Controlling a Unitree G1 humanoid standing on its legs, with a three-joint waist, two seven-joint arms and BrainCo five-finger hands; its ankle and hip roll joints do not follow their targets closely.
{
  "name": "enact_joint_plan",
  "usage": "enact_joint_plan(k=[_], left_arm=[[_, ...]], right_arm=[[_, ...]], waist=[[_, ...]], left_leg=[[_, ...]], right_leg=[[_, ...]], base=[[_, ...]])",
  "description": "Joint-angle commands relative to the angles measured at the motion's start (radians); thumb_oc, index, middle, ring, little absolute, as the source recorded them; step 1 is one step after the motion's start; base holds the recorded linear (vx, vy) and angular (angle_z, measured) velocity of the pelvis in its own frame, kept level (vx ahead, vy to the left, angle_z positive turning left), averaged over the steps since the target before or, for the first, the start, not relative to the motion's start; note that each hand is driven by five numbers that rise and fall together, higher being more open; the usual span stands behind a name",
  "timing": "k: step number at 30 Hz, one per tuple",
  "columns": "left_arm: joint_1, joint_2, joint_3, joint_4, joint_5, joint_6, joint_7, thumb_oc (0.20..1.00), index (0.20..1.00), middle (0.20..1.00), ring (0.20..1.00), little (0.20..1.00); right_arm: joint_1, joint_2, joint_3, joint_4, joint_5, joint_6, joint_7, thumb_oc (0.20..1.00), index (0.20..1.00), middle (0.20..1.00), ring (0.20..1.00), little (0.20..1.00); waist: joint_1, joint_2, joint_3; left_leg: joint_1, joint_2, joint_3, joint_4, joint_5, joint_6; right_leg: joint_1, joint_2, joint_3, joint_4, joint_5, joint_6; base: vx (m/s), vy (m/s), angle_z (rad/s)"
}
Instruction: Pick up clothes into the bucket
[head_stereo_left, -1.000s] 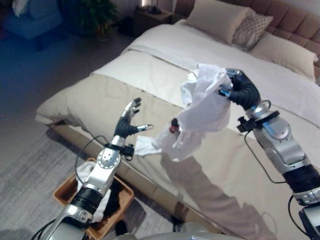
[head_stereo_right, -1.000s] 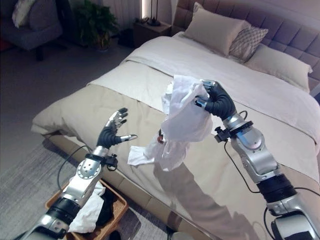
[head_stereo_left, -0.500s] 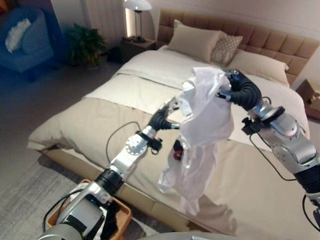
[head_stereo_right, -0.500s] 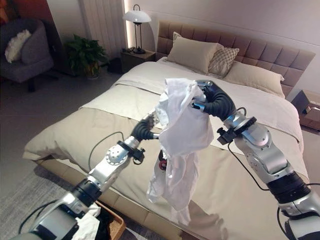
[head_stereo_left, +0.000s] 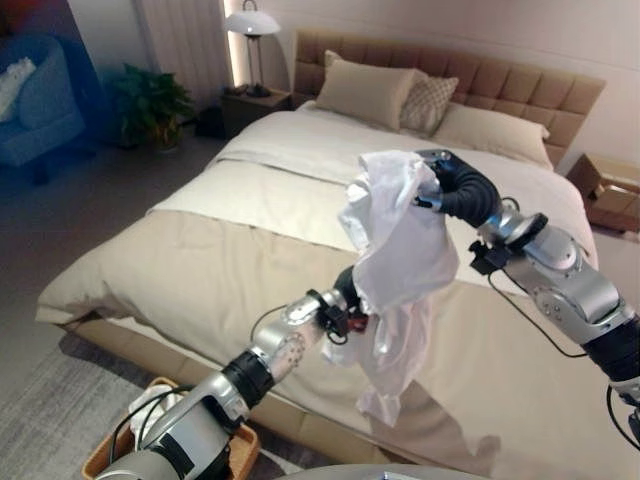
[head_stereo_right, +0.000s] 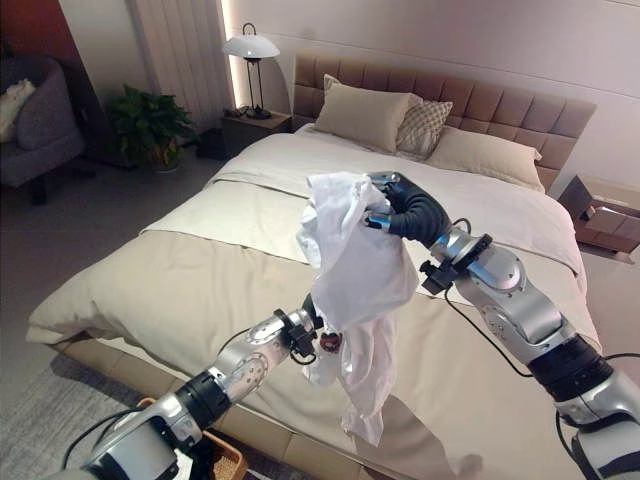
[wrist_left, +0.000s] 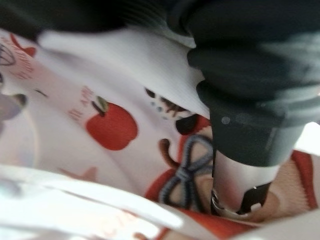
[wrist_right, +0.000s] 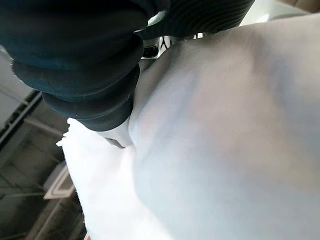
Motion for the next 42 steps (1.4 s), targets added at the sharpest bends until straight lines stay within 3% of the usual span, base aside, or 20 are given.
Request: enact_joint_plan(k=[1,8,9,11,20,29,31,38,40,42], left_arm=[[-0.032,-0.046,-0.054,0.069,-0.01,0.006,-0.06,1.0,1.0,1.0,1.0,1.0],[-0.021,-0.112,-0.059,0.084,-0.058,0.024,-0.089,1.0,1.0,1.0,1.0,1.0],[-0.02,-0.114,-0.056,0.077,-0.066,0.026,-0.097,0.887,0.887,0.887,0.887,0.887],[-0.01,-0.107,-0.041,0.065,-0.079,0.02,-0.103,0.2,0.2,0.2,0.2,0.2],[0.048,-0.023,0.022,-0.027,-0.127,0.009,-0.141,0.2,0.2,0.2,0.2,0.2],[0.188,0.105,0.171,-0.108,-0.094,-0.059,-0.123,0.2,0.2,0.2,0.2,0.2],[0.234,0.143,0.23,-0.14,-0.045,-0.111,-0.078,0.2,0.2,0.2,0.2,0.2],[0.354,0.257,0.408,-0.288,0.203,-0.194,0.078,0.2,0.2,0.2,0.2,0.2],[0.38,0.275,0.499,-0.333,0.331,-0.229,0.145,0.2,0.2,0.2,0.2,0.2],[0.385,0.272,0.524,-0.353,0.364,-0.236,0.168,0.2,0.2,0.2,0.2,0.2]], right_arm=[[-0.162,0.021,-0.044,0.019,0.071,-0.063,-0.009,0.2,0.2,0.2,0.2,0.2],[-0.218,0.028,-0.041,0.068,0.043,-0.066,-0.029,0.2,0.2,0.2,0.2,0.2],[-0.225,0.028,-0.04,0.074,0.04,-0.066,-0.03,0.2,0.2,0.2,0.2,0.2],[-0.225,0.028,-0.051,0.097,0.033,-0.066,-0.036,0.2,0.2,0.2,0.2,0.2],[-0.192,0.011,-0.094,0.151,0.01,-0.063,-0.042,0.2,0.2,0.2,0.2,0.2],[-0.023,0.016,-0.253,0.121,0.021,-0.077,-0.041,0.2,0.2,0.2,0.2,0.2],[0.039,0.028,-0.308,0.116,0.016,-0.086,-0.05,0.2,0.2,0.2,0.2,0.2],[0.236,0.1,-0.509,0.095,-0.046,-0.103,-0.101,0.2,0.2,0.2,0.2,0.2],[0.301,0.124,-0.559,0.074,-0.161,-0.098,-0.133,0.2,0.2,0.2,0.2,0.2],[0.326,0.134,-0.573,0.063,-0.21,-0.093,-0.141,0.2,0.2,0.2,0.2,0.2]], waist=[[0.012,-0.046,-0.025],[0.011,-0.053,-0.02],[0.011,-0.053,-0.019],[0.014,-0.055,-0.017],[0.037,-0.062,-0.013],[0.065,-0.061,-0.004],[0.075,-0.06,-0.001],[0.096,-0.057,0.007],[0.1,-0.056,0.008],[0.1,-0.055,0.007]], left_leg=[[0.015,-0.011,-0.028,0.056,-0.033,0.008],[0.011,-0.013,-0.03,0.069,-0.04,0.011],[0.011,-0.014,-0.032,0.071,-0.041,0.011],[0.009,-0.014,-0.033,0.073,-0.042,0.012],[0.008,-0.017,-0.044,0.082,-0.047,0.014],[0.0,-0.022,-0.055,0.093,-0.049,0.017],[-0.003,-0.023,-0.058,0.095,-0.049,0.018],[-0.008,-0.024,-0.073,0.093,-0.049,0.021],[-0.009,-0.026,-0.077,0.094,-0.05,0.023],[-0.01,-0.026,-0.078,0.093,-0.051,0.023]], right_leg=[[0.017,-0.03,0.0,0.03,0.033,0.065],[0.016,-0.032,0.004,0.034,0.034,0.065],[0.016,-0.032,0.003,0.035,0.033,0.064],[0.017,-0.032,0.003,0.036,0.031,0.063],[0.027,-0.037,-0.005,0.036,0.029,0.061],[0.034,-0.041,-0.015,0.035,0.024,0.06],[0.034,-0.042,-0.018,0.034,0.024,0.06],[0.039,-0.047,-0.034,0.032,0.02,0.06],[0.042,-0.049,-0.038,0.031,0.018,0.061],[0.043,-0.05,-0.039,0.03,0.017,0.062]], base=[[0.0,0.0,0.0],[0.0,0.0,0.0],[0.0,0.0,0.0],[0.0,0.0,0.0],[0.0,0.0,0.0],[0.0,0.003,0.03],[0.0,0.002,0.02],[0.0,0.005,0.08],[0.01,0.012,0.11],[0.01,0.012,0.05]])
